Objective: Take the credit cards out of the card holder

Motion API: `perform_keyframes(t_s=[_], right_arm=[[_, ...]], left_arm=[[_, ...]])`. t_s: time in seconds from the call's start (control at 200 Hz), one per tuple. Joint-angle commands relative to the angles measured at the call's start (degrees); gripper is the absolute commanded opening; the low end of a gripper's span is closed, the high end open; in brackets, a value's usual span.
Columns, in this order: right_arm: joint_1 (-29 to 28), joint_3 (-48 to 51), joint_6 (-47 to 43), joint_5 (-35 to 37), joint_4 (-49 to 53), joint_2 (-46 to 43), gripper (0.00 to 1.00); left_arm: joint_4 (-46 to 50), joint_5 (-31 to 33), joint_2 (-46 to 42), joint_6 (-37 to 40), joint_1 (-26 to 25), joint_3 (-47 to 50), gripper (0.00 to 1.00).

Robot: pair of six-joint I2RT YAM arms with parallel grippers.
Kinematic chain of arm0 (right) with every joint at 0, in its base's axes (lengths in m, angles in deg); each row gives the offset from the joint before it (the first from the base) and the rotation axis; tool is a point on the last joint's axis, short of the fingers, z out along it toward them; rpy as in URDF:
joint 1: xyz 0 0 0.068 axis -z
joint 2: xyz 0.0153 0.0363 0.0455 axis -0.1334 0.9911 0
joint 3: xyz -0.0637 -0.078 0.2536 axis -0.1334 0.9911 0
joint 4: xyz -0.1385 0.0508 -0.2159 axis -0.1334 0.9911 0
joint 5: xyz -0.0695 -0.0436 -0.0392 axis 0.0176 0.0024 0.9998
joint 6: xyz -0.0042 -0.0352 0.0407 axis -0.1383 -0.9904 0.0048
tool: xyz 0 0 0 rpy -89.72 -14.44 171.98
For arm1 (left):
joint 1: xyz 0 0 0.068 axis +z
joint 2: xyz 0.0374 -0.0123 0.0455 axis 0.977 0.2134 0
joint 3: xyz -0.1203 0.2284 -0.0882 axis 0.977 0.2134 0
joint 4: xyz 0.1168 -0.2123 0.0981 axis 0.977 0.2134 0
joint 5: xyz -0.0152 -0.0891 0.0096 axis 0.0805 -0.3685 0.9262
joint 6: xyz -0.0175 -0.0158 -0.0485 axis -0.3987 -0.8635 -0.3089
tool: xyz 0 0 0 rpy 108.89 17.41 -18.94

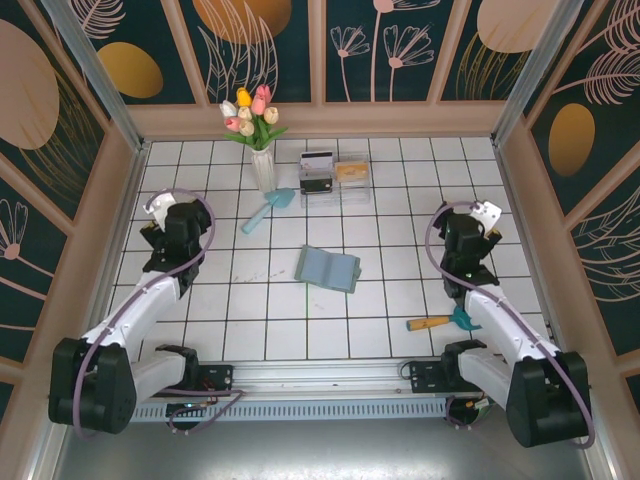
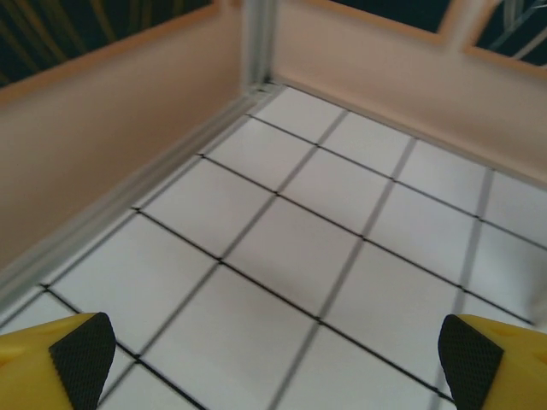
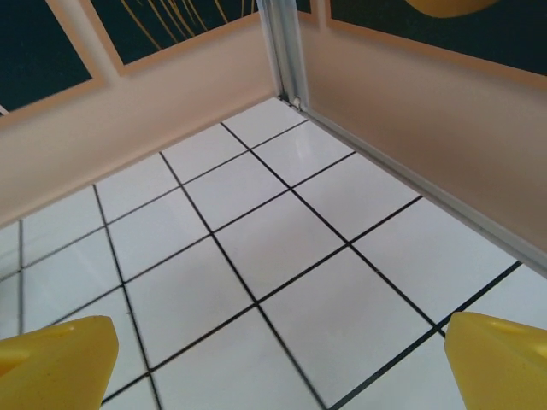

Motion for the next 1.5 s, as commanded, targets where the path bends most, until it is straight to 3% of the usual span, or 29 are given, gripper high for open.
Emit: perform_keyframes(t_s=[0.0, 0.13, 0.31, 0.616, 0.876, 1.036, 1.496], right_arm=[[1.14, 5.51, -5.86, -0.3, -15.96, 1.93, 0.99], [2.63, 9.68, -9.09, -2.87, -27.24, 7.51, 0.99], [3.0, 9.84, -12.52, -5.05, -34.52, 16.45, 0.99], [5.02, 10.75, -19.85, -19.08, -48.3, 23.29, 0.99], [8.41, 11.96, -19.14, -26.77, -53.72, 27.27, 0.99], [9.96, 11.65, -17.79, -28.85, -53.99, 28.58, 0.99], [11.38, 11.79, -16.79, -31.0, -55.71, 30.81, 0.99]], left_arm=[[-14.74, 4.49, -0.84, 7.16, 0.89, 3.94, 0.99], [-21.52, 1.82, 1.18, 9.39, 2.26, 7.18, 0.99], [-33.93, 1.64, 5.67, 15.21, 2.88, 12.32, 0.99], [-48.02, -17.81, 11.83, 20.87, 9.3, 17.13, 0.99], [-51.75, -25.7, 11.57, 23.51, 9.91, 19.85, 0.99], [-55.51, -31.47, 13.3, 20.25, 9.91, 19.83, 0.99], [-65.13, -31.16, 22.86, 19.91, 9.92, 20.03, 0.99]])
